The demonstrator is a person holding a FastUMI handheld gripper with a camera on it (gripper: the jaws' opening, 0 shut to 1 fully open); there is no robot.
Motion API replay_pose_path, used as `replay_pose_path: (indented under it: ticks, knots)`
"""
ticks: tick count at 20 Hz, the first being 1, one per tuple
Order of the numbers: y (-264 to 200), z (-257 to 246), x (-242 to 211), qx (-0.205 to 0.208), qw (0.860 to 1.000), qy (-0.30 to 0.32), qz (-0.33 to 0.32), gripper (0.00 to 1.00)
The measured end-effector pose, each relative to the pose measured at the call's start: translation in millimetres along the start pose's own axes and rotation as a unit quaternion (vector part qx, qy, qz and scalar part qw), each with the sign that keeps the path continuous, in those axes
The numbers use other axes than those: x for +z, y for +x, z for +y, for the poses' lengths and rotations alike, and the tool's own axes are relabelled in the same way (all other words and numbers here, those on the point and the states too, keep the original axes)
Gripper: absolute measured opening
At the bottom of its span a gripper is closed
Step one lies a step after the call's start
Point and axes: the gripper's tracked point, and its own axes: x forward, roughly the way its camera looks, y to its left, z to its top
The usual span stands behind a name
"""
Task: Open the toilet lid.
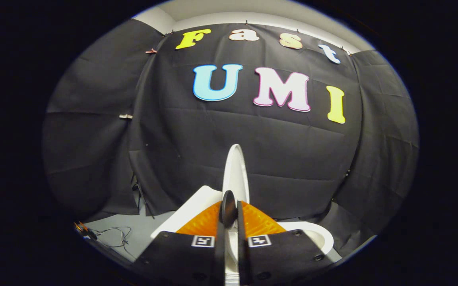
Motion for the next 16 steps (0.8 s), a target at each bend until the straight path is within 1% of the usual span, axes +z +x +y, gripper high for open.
replay_pose_path:
  ticks: [1, 3, 5, 10, 16]
  knots:
    - [2, 1, -2, 0.003, 1.0, 0.001, 0.006, 0.33]
    - [-16, 3, 2, 0.009, 1.0, 0.003, 0.007, 0.66]
    - [-16, 3, 9, 0.015, 1.0, 0.006, 0.0, 0.98]
    - [-42, -1, 35, 0.029, 0.999, 0.019, -0.02, 0.98]
    - [-90, -15, 85, 0.044, 0.997, 0.032, -0.056, 0.98]
